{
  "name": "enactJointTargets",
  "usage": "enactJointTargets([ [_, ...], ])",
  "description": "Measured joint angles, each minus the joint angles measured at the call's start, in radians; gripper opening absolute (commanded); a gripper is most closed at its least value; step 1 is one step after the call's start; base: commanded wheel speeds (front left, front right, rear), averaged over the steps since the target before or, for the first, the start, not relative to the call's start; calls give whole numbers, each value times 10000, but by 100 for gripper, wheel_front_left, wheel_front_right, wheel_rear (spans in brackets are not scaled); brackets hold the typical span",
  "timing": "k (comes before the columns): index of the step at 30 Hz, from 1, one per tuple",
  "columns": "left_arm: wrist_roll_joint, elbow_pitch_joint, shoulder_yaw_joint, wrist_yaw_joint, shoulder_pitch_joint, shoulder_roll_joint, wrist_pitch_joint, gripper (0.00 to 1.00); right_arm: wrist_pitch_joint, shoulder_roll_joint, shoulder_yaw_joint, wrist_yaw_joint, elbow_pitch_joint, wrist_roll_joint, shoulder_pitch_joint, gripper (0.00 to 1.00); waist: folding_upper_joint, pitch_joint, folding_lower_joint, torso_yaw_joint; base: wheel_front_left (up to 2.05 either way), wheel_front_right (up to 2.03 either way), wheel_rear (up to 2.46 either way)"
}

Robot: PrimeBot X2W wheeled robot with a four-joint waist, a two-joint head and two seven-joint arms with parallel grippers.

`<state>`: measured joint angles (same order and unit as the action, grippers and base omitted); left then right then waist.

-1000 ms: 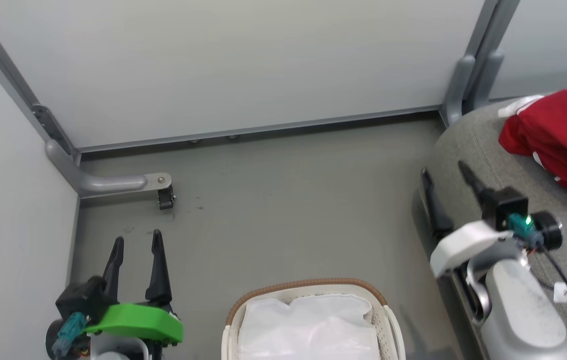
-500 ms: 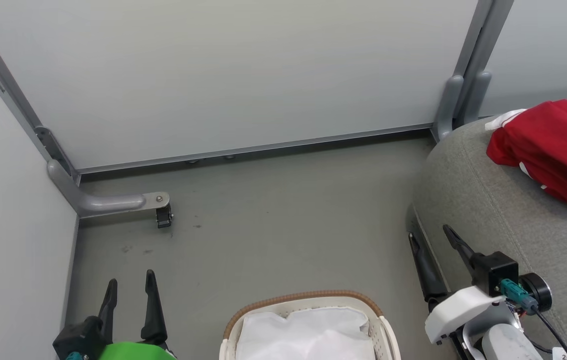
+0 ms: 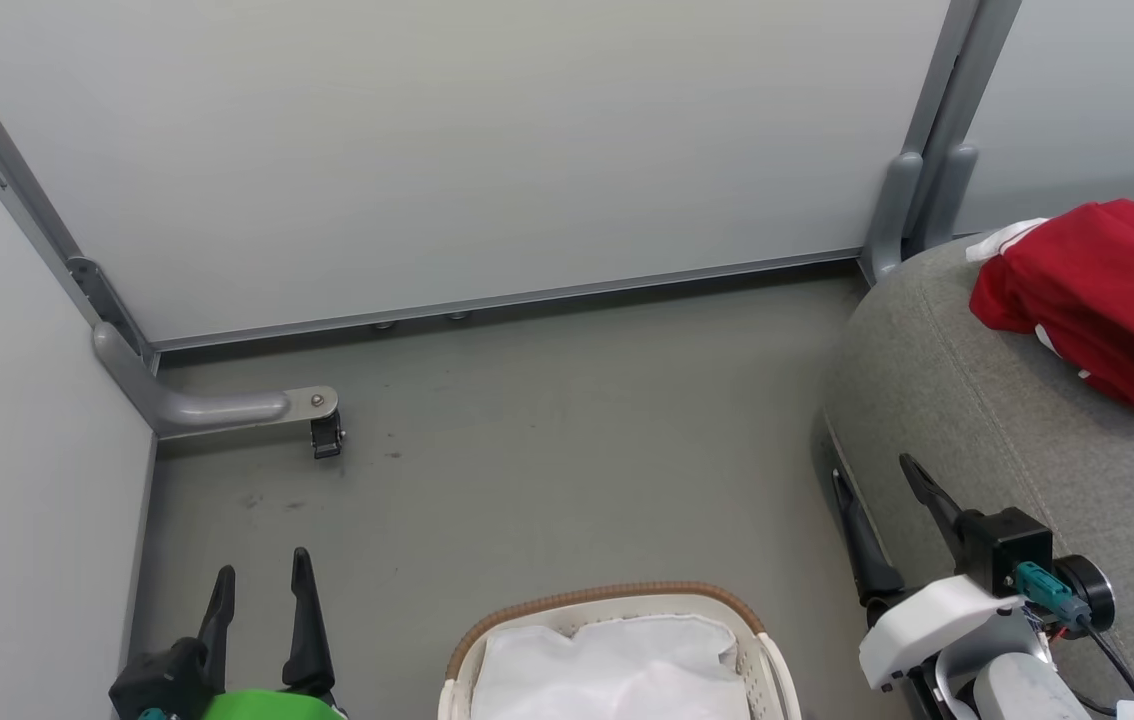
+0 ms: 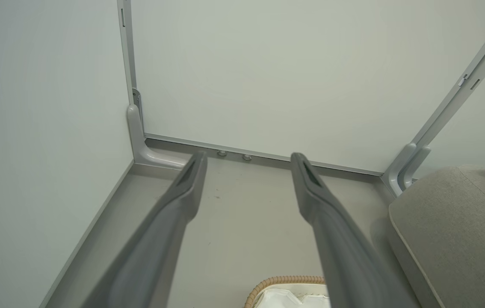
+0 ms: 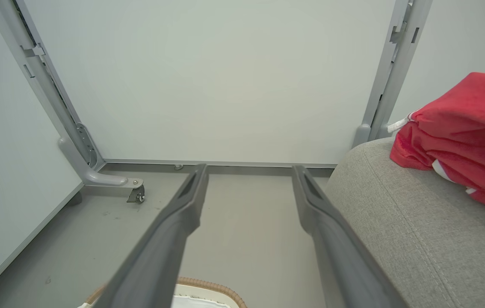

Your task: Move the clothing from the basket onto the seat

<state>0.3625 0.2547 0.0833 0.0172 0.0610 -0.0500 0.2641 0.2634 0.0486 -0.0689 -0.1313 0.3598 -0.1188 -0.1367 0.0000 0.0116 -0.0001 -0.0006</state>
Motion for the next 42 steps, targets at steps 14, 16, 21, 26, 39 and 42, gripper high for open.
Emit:
enactJointTargets([
  [14,63,211,-2,104,23,21,-4,0,-8,-48,10,-2,247,-65,145,0,0,0,0,83,0,0,0],
  [16,125,351,-2,104,25,31,-42,0,-54,-71,12,-2,389,-136,267,0,0,-1,0,83,0,0,0],
  [21,920,376,-128,150,22,35,-309,0,-345,-75,163,-2,385,-1089,279,0,0,-6,0,80,0,0,0],
  [26,1724,366,-228,199,5,35,-533,0,-550,-73,259,-2,278,-2067,279,0,0,-12,0,77,0,0,0],
  [39,3614,293,-533,359,-223,35,-1118,0,-1114,-69,520,0,10,-4322,280,0,0,-28,0,69,0,0,0],
  [42,3996,272,-587,372,-276,35,-1227,0,-1233,-69,573,0,-36,-4790,280,0,0,-32,0,67,0,0,0],
])
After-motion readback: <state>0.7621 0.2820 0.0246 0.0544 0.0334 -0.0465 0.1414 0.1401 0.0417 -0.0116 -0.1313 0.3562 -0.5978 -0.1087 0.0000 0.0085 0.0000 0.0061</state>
